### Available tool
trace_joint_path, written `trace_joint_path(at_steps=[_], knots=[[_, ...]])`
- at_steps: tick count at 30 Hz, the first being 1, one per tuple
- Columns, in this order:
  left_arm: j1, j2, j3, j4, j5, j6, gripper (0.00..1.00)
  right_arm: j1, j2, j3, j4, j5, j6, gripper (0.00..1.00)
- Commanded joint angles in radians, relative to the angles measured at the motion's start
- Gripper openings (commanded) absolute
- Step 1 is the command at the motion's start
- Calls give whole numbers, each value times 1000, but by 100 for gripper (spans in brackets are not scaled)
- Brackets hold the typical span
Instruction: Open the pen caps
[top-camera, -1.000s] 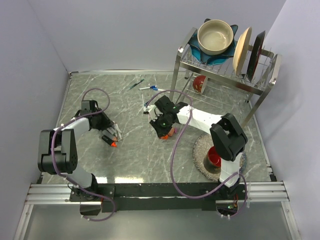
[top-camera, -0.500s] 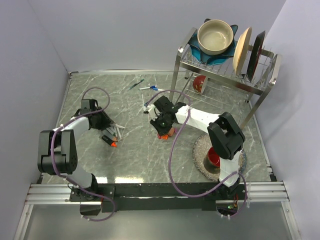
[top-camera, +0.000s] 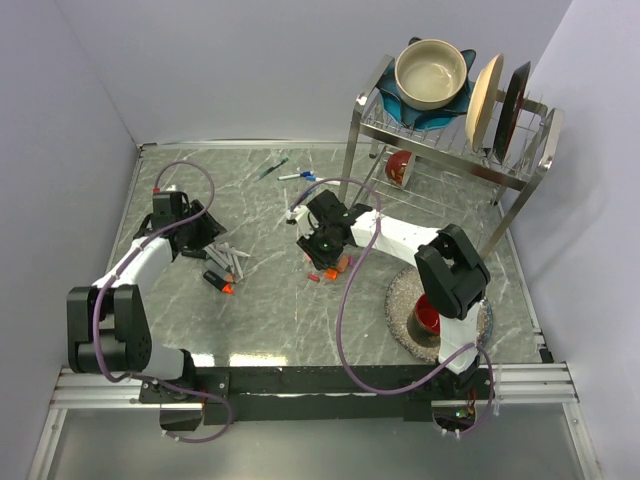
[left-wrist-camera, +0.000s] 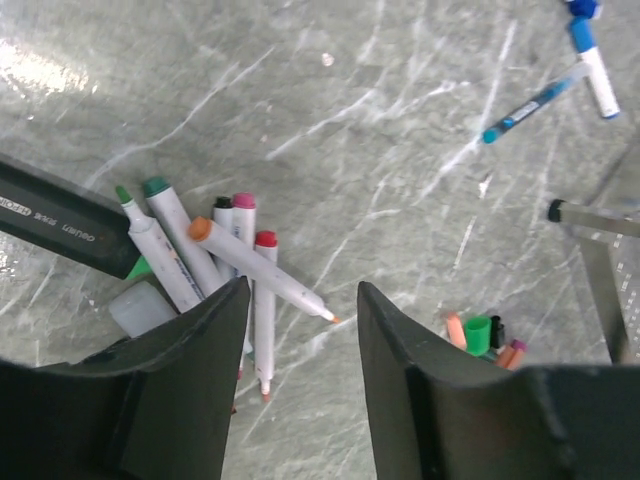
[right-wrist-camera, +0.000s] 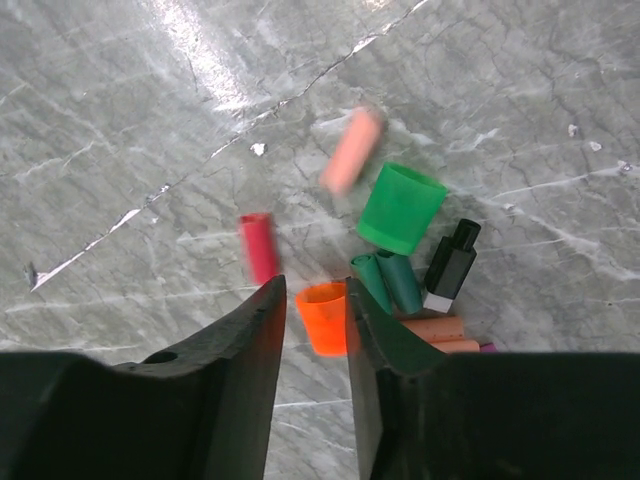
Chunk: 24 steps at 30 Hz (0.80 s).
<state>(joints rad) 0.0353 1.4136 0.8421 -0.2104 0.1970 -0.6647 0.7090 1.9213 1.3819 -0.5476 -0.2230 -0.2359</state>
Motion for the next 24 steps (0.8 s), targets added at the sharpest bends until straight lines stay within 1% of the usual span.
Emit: trace_joint_path(at_steps=[1,6,8,9,11,14,15,17,18,19,21,22,24], knots=[[-3,-53,41,19,53,28,53,-5,7,39,21,16,-3,40],[-12,-25,46,63,134,39,55,-5,-40,40,6,-21,-32,40],[-24,-2,63,62,145,48,55,-6,-60,48,-21,-51,-74,40],[-29,8,90,60,147,53,55,-12,-77,51,-34,-97,-91,40],[-72,56,126,49,142,65,55,-19,-94,52,-66,-143,-131,40],[-126,143,222,8,121,88,54,-35,-126,49,-95,-214,-172,40],[-155,186,273,-21,101,94,54,-42,-143,45,-104,-243,-180,40],[-187,221,313,-44,73,117,54,-51,-156,43,-118,-280,-213,40],[-213,251,345,-69,50,123,54,-54,-162,42,-158,-320,-236,40],[-222,261,354,-73,41,129,54,-55,-162,40,-188,-414,-305,40],[-235,274,357,-70,35,125,54,-37,-148,36,-279,-522,-362,38],[-235,272,353,-66,29,123,53,8,-139,37,-317,-585,-444,37],[-235,260,344,-64,15,120,53,82,-123,28,-333,-564,-482,36]])
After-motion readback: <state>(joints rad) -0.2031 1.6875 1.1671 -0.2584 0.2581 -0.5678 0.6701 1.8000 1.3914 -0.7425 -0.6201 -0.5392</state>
